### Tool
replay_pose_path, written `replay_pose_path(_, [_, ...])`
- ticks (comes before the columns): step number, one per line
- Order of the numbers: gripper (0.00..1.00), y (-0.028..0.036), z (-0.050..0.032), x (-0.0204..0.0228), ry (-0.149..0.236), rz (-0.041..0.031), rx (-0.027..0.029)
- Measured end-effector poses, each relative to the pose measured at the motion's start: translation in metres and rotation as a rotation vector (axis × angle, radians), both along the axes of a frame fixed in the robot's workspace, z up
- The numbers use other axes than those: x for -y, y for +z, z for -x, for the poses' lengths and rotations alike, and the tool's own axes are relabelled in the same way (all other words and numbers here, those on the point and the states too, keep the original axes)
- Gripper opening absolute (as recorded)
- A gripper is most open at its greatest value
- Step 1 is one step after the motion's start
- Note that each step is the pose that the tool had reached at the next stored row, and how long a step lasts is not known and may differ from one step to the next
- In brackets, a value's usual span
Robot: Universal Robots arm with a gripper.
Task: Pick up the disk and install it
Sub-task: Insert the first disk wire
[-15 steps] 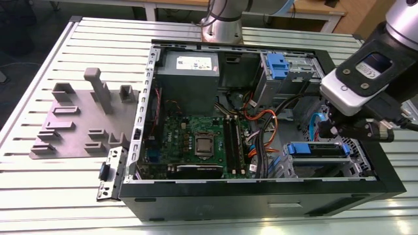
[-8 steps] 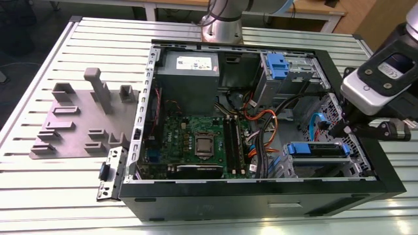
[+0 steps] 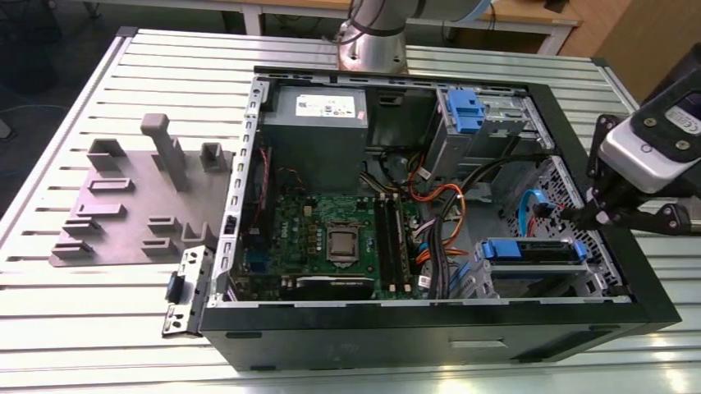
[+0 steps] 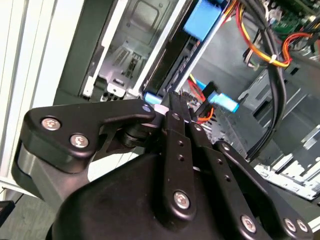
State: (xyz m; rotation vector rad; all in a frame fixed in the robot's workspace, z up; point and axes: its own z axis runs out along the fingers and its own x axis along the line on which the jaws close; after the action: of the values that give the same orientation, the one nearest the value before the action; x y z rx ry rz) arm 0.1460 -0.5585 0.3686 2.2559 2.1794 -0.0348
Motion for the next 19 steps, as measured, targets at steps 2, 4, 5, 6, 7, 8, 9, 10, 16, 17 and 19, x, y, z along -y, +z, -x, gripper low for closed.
replay_pose_path(2, [0.11,-0.0007,-0.0032,-0.0027,0.000,0.0002,-0.0020])
replay_pose_path(4, [0.11,-0.0016,-0.0048,-0.0066,0.000,0.0003,-0.0044])
replay_pose_path(5, [0.11,-0.0021,-0.0049,-0.0096,0.000,0.0001,-0.0047])
replay_pose_path(6, [0.11,-0.0024,-0.0049,-0.0127,0.000,0.0001,-0.0049])
replay_pose_path(7, [0.11,-0.0027,-0.0050,-0.0156,0.000,0.0001,-0.0052])
replay_pose_path(8, [0.11,-0.0029,-0.0050,-0.0184,0.000,0.0001,-0.0059])
replay_pose_path(9, [0.11,-0.0029,-0.0051,-0.0209,0.000,0.0001,-0.0063])
replay_pose_path(10, [0.11,-0.0029,-0.0053,-0.0234,0.000,0.0002,-0.0071])
replay_pose_path(16, [0.11,-0.0062,-0.0081,-0.0288,0.002,0.0001,-0.0203])
replay_pose_path(17, [0.11,-0.0072,-0.0090,-0.0291,0.002,0.0002,-0.0240])
replay_pose_path(19, [0.11,-0.0086,-0.0105,-0.0300,0.002,0.0017,-0.0271])
